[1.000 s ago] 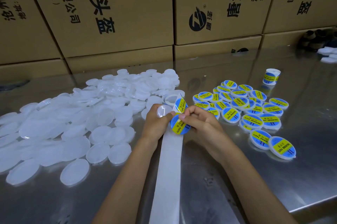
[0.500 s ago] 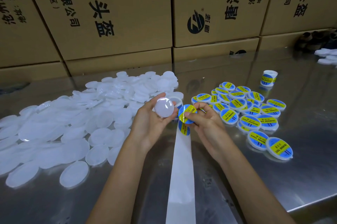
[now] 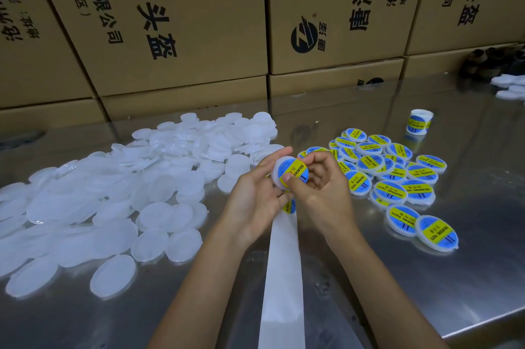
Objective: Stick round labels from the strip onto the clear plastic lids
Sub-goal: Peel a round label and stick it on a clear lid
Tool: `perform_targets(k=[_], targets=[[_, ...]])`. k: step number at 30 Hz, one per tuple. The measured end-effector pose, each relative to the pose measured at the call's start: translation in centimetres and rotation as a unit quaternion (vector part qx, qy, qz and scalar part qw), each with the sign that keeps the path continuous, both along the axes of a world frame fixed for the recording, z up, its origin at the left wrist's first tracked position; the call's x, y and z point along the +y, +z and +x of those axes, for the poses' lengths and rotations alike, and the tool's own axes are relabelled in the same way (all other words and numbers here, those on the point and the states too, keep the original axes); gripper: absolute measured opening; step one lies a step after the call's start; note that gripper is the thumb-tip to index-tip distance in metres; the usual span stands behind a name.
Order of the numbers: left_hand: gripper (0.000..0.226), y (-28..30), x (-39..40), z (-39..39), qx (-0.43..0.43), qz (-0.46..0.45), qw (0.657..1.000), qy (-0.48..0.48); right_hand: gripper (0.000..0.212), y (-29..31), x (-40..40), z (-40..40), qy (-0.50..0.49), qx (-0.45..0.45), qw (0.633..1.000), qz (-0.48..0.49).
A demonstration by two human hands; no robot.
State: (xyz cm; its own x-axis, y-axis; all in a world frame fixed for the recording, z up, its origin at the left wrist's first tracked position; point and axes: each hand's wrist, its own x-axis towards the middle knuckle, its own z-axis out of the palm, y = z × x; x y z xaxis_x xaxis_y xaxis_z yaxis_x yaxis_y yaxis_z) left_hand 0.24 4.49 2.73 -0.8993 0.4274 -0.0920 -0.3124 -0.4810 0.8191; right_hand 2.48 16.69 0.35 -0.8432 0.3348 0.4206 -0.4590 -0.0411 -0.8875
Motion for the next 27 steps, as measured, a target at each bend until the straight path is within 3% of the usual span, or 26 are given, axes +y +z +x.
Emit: perform_targets(k=[19, 27], targets=[[0.038, 0.22, 0.4, 0.65, 0.024, -0.01, 1.0, -0.004, 0.032, -0.57, -0.18, -0.13, -0.042, -0.014, 0.998, 0.051], [0.036, 0.08, 0.54, 0.65, -0.002, 0.023, 1.0, 0.017, 0.047, -1.0, 0.07, -0.32, -0.128, -0.015, 0.984, 0.12]])
